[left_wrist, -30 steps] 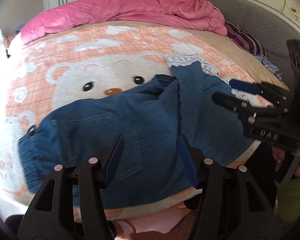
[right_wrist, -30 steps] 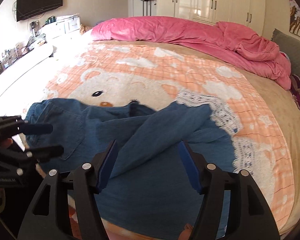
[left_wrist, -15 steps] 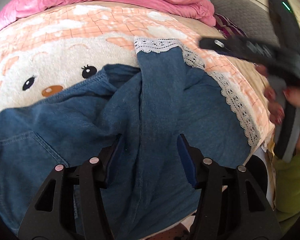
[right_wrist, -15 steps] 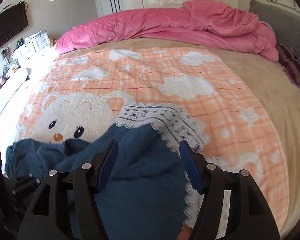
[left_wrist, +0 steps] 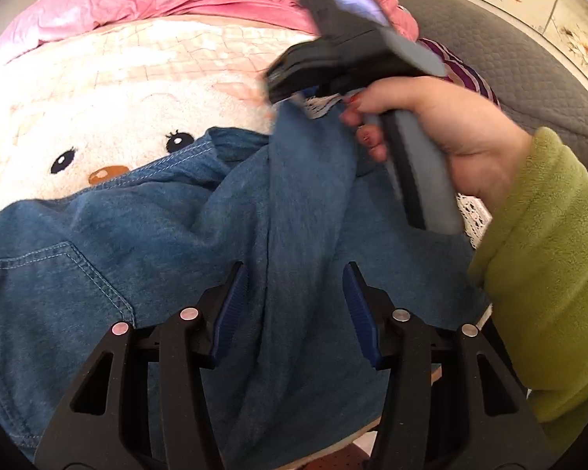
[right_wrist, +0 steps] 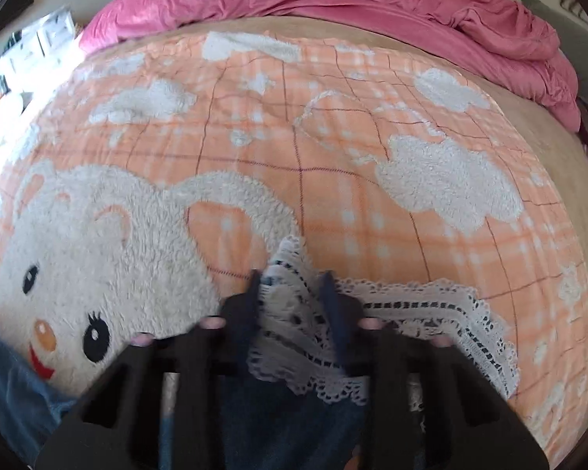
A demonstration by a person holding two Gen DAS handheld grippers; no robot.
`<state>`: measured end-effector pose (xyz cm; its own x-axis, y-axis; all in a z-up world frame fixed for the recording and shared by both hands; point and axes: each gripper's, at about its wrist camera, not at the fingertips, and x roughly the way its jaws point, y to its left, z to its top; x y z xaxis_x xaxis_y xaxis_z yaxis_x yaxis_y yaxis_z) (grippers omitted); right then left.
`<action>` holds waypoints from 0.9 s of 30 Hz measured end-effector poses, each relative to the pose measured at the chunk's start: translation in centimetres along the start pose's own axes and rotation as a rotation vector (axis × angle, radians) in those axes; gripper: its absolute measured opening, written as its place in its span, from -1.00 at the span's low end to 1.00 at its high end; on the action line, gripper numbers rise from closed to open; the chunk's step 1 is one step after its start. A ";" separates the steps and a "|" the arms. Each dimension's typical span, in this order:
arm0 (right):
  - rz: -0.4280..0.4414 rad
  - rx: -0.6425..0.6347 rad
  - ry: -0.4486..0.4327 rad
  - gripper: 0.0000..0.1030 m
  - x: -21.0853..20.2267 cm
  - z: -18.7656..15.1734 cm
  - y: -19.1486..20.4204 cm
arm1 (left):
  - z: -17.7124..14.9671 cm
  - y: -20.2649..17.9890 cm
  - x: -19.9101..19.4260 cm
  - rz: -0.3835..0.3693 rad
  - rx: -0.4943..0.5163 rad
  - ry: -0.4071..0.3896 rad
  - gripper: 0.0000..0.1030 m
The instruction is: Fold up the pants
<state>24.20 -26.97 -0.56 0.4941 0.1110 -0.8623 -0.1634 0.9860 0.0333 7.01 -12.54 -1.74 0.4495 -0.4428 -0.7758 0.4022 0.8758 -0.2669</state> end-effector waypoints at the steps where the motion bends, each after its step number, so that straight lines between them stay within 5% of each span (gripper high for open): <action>1: 0.017 0.022 -0.008 -0.79 -0.4 0.1 -0.6 | 0.0 0.2 0.0 -0.002 -0.006 -0.003 -0.17; 10: 0.160 0.213 -0.225 -0.80 -11.3 -3.3 -7.5 | 0.2 -0.6 -0.6 -0.039 0.059 -0.056 -0.20; 13: 0.160 0.247 -0.257 -0.80 -14.0 -4.9 -9.3 | 0.0 -1.9 -0.7 -0.056 0.153 -0.074 -0.72; 16: 0.155 0.285 -0.271 -0.81 -15.7 -7.3 -10.9 | 0.1 -2.5 -0.7 -0.083 0.197 -0.067 -0.99; 27: 0.244 0.490 -0.255 -0.82 -18.9 -20.5 -13.3 | -1.2 -1.1 -4.1 -0.213 0.289 -0.002 -1.00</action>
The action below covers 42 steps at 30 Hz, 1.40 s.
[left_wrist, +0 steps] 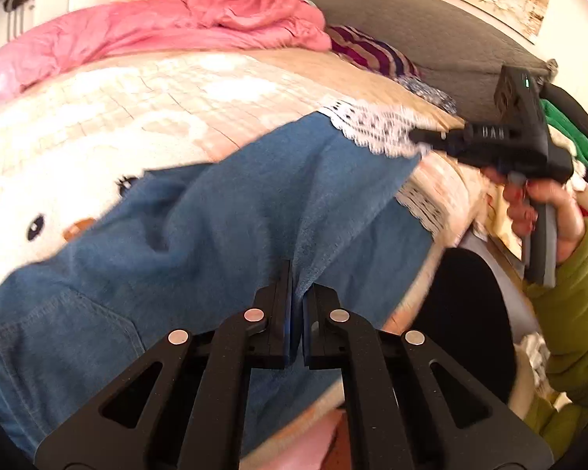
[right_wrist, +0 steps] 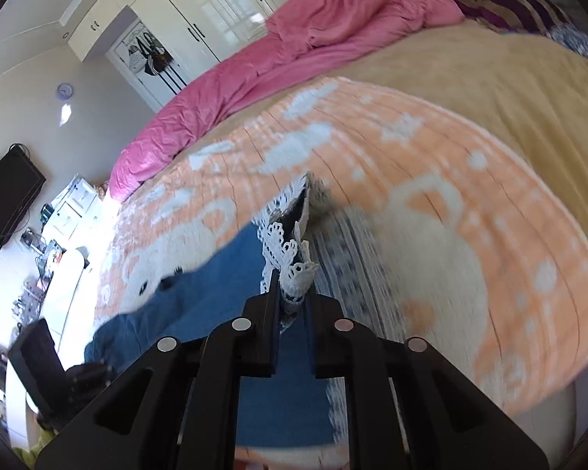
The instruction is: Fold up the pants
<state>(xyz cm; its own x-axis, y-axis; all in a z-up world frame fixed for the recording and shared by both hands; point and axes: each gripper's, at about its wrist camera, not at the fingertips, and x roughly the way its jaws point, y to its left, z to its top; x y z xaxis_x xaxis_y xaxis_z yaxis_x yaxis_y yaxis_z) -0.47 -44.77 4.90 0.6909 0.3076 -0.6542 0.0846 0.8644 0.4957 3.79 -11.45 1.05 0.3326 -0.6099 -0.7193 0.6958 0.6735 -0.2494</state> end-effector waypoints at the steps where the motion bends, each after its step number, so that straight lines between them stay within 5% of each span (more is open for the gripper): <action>1: -0.005 0.013 0.011 -0.82 -0.2 -0.8 -0.5 | -0.2 -0.1 0.1 -0.008 0.002 0.007 -1.00; 8: -0.023 0.075 0.078 -0.81 -0.4 -4.7 -3.0 | -1.1 -0.8 1.5 0.001 0.038 0.067 -0.99; 17: -0.010 0.079 0.083 -0.82 -1.4 -5.4 -3.6 | -1.8 -1.8 1.0 -0.023 0.099 0.073 -0.99; 25: -0.054 0.063 0.102 -0.83 -1.0 -6.6 -4.6 | -3.0 -2.1 3.4 0.015 0.131 0.159 -0.98; 28: -0.052 0.041 0.105 -0.67 -1.9 -6.5 -4.3 | -3.0 -1.7 3.1 0.013 0.120 0.150 -0.84; 30: -0.108 0.010 0.064 -0.37 -3.1 -6.3 -3.8 | -2.8 -1.9 2.5 0.016 0.122 0.140 -0.57; 32: -0.153 -0.020 0.014 -0.34 -4.4 -6.1 -3.3 | -2.7 -2.3 1.6 -0.006 0.123 0.114 -0.31; 37: -0.092 -0.136 -0.012 -0.35 -4.1 -5.8 0.3 | -3.0 -3.0 0.6 -0.048 0.104 0.077 -0.29; 42: -0.096 -0.172 0.102 -0.30 0.9 -6.4 2.1 | -4.1 -1.6 3.4 0.023 0.033 0.175 -0.29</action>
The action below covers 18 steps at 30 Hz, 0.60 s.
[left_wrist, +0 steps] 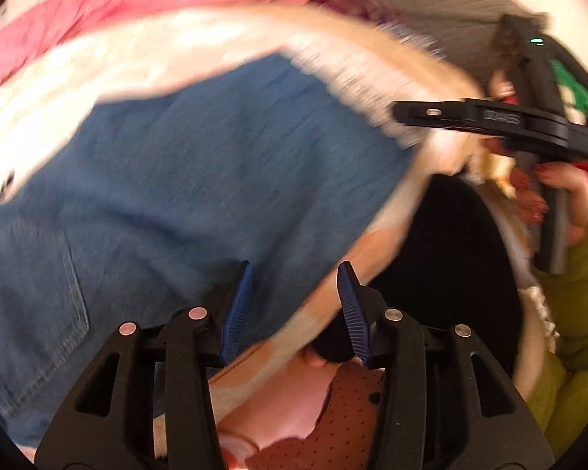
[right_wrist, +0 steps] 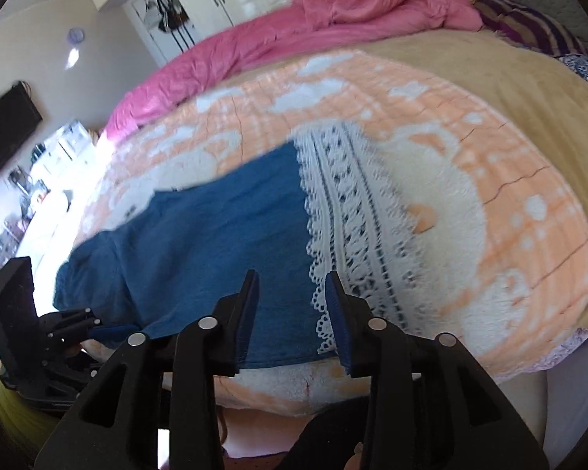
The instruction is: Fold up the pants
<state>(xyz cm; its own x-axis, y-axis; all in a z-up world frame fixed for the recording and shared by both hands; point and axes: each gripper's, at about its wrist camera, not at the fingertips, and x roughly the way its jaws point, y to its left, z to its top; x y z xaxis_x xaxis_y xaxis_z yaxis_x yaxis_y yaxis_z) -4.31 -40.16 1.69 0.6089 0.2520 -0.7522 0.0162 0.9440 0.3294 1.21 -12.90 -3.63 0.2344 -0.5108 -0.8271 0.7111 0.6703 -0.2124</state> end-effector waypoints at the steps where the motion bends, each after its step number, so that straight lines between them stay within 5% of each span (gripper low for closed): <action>1: -0.035 0.006 0.052 -0.30 1.5 -0.4 -0.3 | 0.0 0.2 0.1 -0.014 -0.013 -0.008 -0.29; 5: -0.038 -0.028 0.028 -0.24 1.9 -1.2 0.0 | 0.8 0.2 -1.9 -0.056 -0.021 -0.056 -0.26; 7: 0.031 -0.007 0.019 -0.14 0.8 -1.0 -0.3 | 1.9 0.7 -3.5 -0.073 -0.036 -0.097 -0.20; 10: 0.101 0.022 -0.066 -0.14 -1.5 0.8 -1.5 | 4.8 2.2 -5.9 0.019 -0.053 -0.171 0.00; 12: 0.062 0.011 -0.099 -0.13 -1.9 3.2 -2.4 | 7.3 4.0 -5.9 0.127 -0.075 -0.146 0.01; 16: 0.076 0.043 -0.060 -0.12 0.2 7.0 -4.6 | 11.0 8.2 -3.6 0.227 -0.055 -0.048 0.08; 18: 0.081 0.041 -0.025 -0.12 1.8 8.4 -5.2 | 11.8 9.9 -2.4 0.213 -0.055 -0.014 0.08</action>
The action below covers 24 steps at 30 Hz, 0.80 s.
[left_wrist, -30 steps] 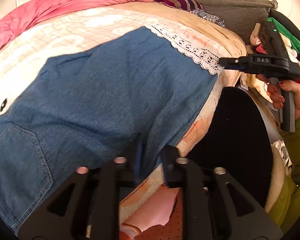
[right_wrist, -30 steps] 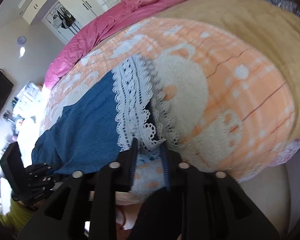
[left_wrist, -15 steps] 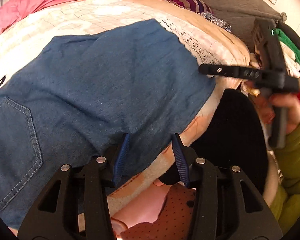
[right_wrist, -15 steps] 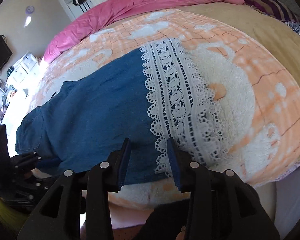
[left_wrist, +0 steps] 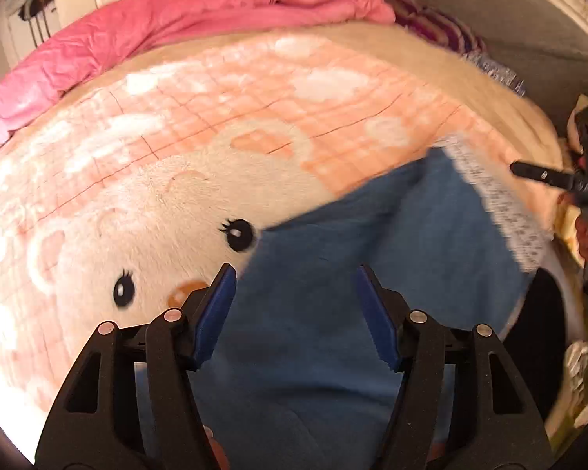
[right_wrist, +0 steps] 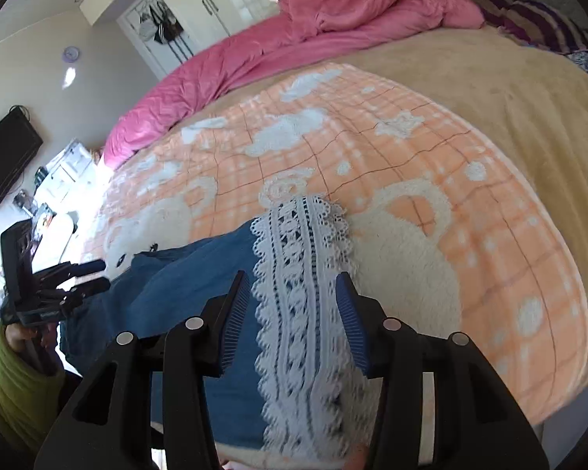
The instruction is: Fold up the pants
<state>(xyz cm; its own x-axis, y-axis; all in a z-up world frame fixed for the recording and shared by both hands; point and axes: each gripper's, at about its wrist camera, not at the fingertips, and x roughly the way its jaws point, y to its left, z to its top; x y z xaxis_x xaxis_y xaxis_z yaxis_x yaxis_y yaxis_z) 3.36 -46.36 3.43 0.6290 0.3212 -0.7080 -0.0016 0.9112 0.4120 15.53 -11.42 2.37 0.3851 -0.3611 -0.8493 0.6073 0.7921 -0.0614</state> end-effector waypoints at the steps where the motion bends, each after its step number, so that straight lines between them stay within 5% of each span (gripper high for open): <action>1: -0.009 0.006 0.004 -0.12 0.6 0.7 -0.4 | 0.3 0.8 1.0 -0.033 -0.011 0.021 0.08; 6: -0.001 0.035 0.045 -0.12 3.8 3.3 -2.2 | 0.4 2.7 4.4 -0.116 -0.076 0.059 0.08; 10: 0.031 0.047 0.099 0.08 6.8 4.7 -3.2 | 0.5 2.9 5.7 -0.146 -0.115 0.068 0.07; 12: 0.047 0.065 0.128 0.08 7.9 4.8 -3.6 | 0.5 3.1 5.7 -0.186 -0.135 0.048 -0.47; 13: 0.050 0.064 0.135 0.08 8.2 4.7 -3.7 | 0.5 3.3 5.6 -0.239 -0.158 0.039 -0.89; 16: 0.066 0.047 0.130 -0.02 8.0 4.5 -3.4 | 0.4 3.5 5.2 -0.295 -0.185 0.016 -0.92; 18: 0.078 0.036 0.132 -0.41 7.9 4.4 -3.2 | 0.8 4.7 4.3 -0.333 -0.262 -0.044 -0.93; 20: 0.088 0.027 0.110 -0.53 7.5 4.3 -3.3 | 1.0 6.3 3.8 -0.324 -0.350 -0.078 -0.93; 24: 0.074 0.015 0.108 -0.42 7.9 4.0 -3.1 | 0.4 6.2 5.0 -0.308 -0.375 -0.029 -0.92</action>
<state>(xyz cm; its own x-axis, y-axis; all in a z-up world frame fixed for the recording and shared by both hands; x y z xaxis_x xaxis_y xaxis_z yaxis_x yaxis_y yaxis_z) 11.48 -47.72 -1.14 0.5404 0.4142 -0.7324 -0.0332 0.8803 0.4733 21.51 -8.47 -2.05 0.2495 -0.6159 -0.7473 0.4054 0.7672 -0.4970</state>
